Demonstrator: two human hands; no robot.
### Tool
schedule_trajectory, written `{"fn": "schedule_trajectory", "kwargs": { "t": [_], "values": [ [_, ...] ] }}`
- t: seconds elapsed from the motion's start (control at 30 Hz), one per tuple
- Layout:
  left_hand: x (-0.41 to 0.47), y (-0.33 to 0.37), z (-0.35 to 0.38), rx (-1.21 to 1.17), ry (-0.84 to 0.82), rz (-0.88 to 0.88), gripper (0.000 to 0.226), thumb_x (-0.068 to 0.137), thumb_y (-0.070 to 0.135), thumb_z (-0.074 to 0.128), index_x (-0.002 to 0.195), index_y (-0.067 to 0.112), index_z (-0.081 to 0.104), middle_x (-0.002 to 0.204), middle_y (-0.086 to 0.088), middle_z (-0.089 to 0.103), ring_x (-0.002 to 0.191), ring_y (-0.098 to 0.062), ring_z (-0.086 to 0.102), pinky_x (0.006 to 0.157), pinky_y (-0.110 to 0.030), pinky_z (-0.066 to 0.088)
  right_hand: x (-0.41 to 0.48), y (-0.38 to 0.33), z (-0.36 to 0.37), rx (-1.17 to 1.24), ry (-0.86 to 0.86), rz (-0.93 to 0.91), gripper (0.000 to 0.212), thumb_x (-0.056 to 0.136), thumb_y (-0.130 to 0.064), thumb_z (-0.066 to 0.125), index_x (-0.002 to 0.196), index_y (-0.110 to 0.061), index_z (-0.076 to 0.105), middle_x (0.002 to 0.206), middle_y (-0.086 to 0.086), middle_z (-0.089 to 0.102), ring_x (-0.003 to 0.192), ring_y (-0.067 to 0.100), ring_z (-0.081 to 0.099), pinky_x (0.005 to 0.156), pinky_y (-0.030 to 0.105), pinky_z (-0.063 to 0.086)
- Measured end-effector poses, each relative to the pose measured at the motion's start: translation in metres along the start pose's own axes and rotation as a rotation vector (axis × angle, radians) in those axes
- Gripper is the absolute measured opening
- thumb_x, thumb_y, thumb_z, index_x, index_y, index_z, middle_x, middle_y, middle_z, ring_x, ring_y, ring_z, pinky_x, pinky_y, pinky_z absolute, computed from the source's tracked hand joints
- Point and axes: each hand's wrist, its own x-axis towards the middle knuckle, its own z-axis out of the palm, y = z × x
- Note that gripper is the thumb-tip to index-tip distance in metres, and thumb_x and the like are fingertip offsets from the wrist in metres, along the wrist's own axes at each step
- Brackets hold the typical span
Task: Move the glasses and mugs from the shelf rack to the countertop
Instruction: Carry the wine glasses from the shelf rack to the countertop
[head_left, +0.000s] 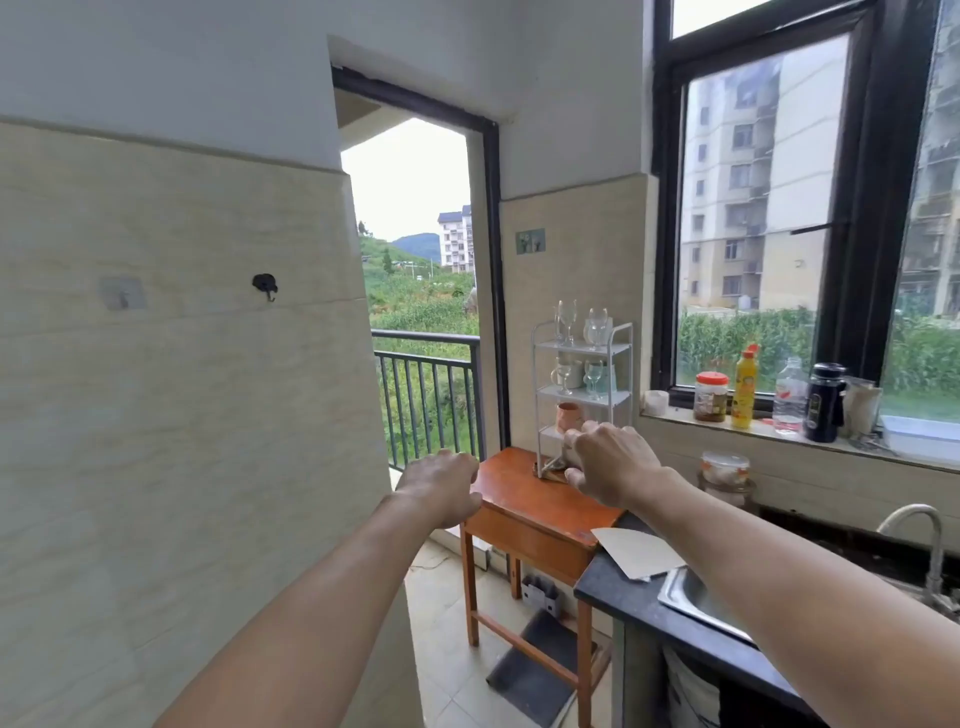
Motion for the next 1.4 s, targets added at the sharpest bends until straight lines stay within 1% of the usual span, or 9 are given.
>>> {"fn": "schedule_trajectory", "kwargs": {
  "t": [0.2,0.43,0.57,0.77,0.9,1.07,1.2,1.3,1.4],
  "values": [
    [0.061,0.005,0.033,0.032,-0.066,-0.001,0.032,0.089,0.033,0.053,0.118,0.02,0.058,0.117,-0.006,0.063,0.104,-0.025,0.058,0.077,-0.034,0.043,0.048,0.034,0.043,0.033,-0.029,0.012,0.036,0.093,-0.033,0.057,0.122,-0.014,0.061,0.117,0.011,0.063,0.104,0.028,0.062,0.088,0.039,0.046],
    [0.166,0.002,0.056,0.015,-0.032,-0.022,0.035,0.091,0.035,0.054,0.122,0.021,0.057,0.124,-0.005,0.061,0.109,-0.024,0.058,0.085,-0.035,0.045,0.142,0.091,0.089,0.064,-0.039,-0.02,0.043,0.093,-0.033,0.058,0.13,-0.011,0.055,0.122,0.013,0.061,0.108,0.03,0.062,0.09,0.04,0.052],
    [0.223,0.0,0.069,0.024,-0.042,-0.035,0.035,0.09,0.034,0.053,0.122,0.021,0.058,0.123,-0.005,0.062,0.109,-0.026,0.058,0.088,-0.037,0.047,0.198,0.118,0.111,0.05,-0.037,-0.051,0.042,0.093,-0.03,0.059,0.129,-0.009,0.055,0.118,0.013,0.062,0.103,0.029,0.062,0.087,0.039,0.054],
    [0.295,-0.022,0.099,0.022,-0.08,-0.047,0.037,0.09,0.035,0.052,0.124,0.02,0.056,0.123,-0.005,0.06,0.11,-0.025,0.057,0.083,-0.035,0.046,0.264,0.13,0.16,0.049,-0.075,-0.085,0.039,0.094,-0.034,0.057,0.123,-0.008,0.056,0.12,0.014,0.061,0.107,0.031,0.061,0.086,0.041,0.053],
    [0.346,-0.04,0.125,0.025,-0.09,-0.027,0.035,0.089,0.036,0.053,0.119,0.021,0.058,0.117,-0.004,0.063,0.103,-0.024,0.059,0.073,-0.032,0.045,0.303,0.135,0.199,0.058,-0.118,-0.074,0.041,0.094,-0.036,0.058,0.126,-0.009,0.055,0.122,0.013,0.061,0.109,0.032,0.061,0.084,0.041,0.051],
    [0.424,-0.069,0.159,-0.007,-0.095,0.027,0.034,0.087,0.037,0.052,0.117,0.022,0.06,0.109,-0.002,0.065,0.096,-0.023,0.061,0.071,-0.033,0.049,0.364,0.145,0.244,0.072,-0.149,-0.017,0.043,0.093,-0.036,0.056,0.129,-0.012,0.053,0.123,0.011,0.06,0.107,0.03,0.062,0.087,0.043,0.053],
    [0.493,-0.094,0.187,-0.065,-0.122,0.089,0.033,0.086,0.038,0.053,0.115,0.022,0.06,0.108,-0.002,0.065,0.094,-0.023,0.061,0.075,-0.036,0.053,0.414,0.148,0.28,0.111,-0.133,0.069,0.034,0.094,-0.038,0.054,0.119,-0.015,0.059,0.114,0.008,0.067,0.097,0.029,0.066,0.085,0.044,0.054],
    [0.543,-0.11,0.204,-0.108,-0.18,0.143,0.032,0.086,0.039,0.053,0.111,0.022,0.061,0.106,-0.002,0.065,0.092,-0.022,0.061,0.076,-0.039,0.055,0.445,0.15,0.308,0.139,-0.149,0.145,0.037,0.094,-0.039,0.053,0.124,-0.016,0.059,0.111,0.008,0.071,0.096,0.029,0.068,0.082,0.043,0.055],
    [0.595,-0.12,0.213,-0.187,-0.181,0.173,0.029,0.086,0.04,0.056,0.106,0.02,0.064,0.102,-0.003,0.065,0.089,-0.023,0.062,0.074,-0.036,0.054,0.473,0.161,0.328,0.178,-0.115,0.228,0.038,0.094,-0.038,0.055,0.127,-0.019,0.058,0.107,0.005,0.072,0.094,0.027,0.069,0.079,0.04,0.054]
  ]
}}
